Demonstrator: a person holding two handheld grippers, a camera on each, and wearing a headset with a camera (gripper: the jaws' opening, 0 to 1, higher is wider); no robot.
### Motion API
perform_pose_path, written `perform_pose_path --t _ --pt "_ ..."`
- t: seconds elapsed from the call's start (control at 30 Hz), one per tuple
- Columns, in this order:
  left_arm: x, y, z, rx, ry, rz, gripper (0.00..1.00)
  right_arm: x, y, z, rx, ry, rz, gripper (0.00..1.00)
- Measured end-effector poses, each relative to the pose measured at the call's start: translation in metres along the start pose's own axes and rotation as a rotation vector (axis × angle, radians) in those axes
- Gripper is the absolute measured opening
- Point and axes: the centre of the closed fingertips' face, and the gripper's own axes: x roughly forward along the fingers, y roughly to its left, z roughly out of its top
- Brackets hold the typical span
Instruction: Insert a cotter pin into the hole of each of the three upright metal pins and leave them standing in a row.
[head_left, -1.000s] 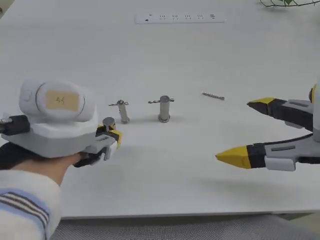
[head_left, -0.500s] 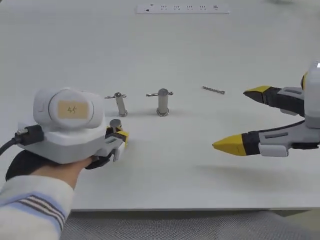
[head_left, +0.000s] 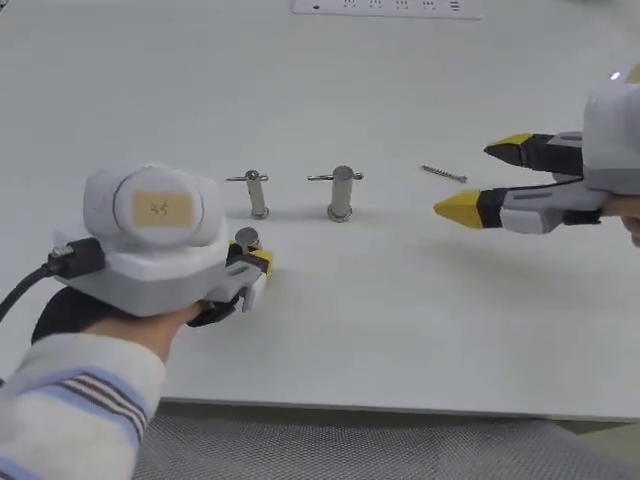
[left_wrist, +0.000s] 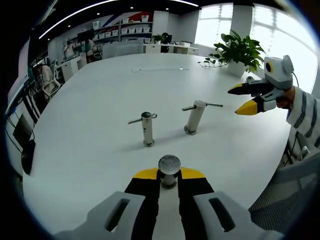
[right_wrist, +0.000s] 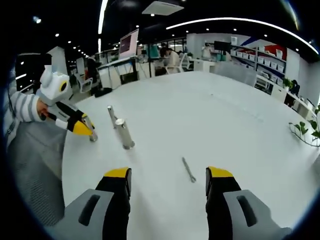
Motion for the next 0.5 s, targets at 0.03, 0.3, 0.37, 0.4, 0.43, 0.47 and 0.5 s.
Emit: perform_pose_path --t 0.03,0.3,0.37,0.4,0.43,0.47,0.5 --pt "0.0 0.0 0.0 -0.002 0.003 -0.001 0.12 0.004 -0.008 -0.002 -0.025 0.023 -0.001 0.6" --pt "-0.002 -0.001 -0.002 0.008 0.009 0.006 0.12 0.025 -0.022 -0.012 -0.087 0.117 0.029 0.43" --pt "-0.002 -0.003 -0.002 0.098 0.01 -0.004 0.12 0.029 -0.024 -0.015 -0.097 0.141 0.035 0.38" --pt "-0.002 -0.004 -0.003 0.136 0.008 -0.005 0.12 0.031 -0.026 -0.018 -0.096 0.161 0.04 0.35" --pt "-0.002 -0.005 -0.003 0.127 0.007 0.001 0.12 0.032 -0.027 -0.019 -0.101 0.171 0.044 0.33" --pt "-0.002 -0.005 -0.004 0.117 0.011 0.0 0.12 0.034 -0.027 -0.02 -0.111 0.183 0.049 0.32" --pt "-0.002 -0.005 -0.004 0.119 0.012 -0.002 0.12 0.035 -0.028 -0.02 -0.117 0.191 0.053 0.31"
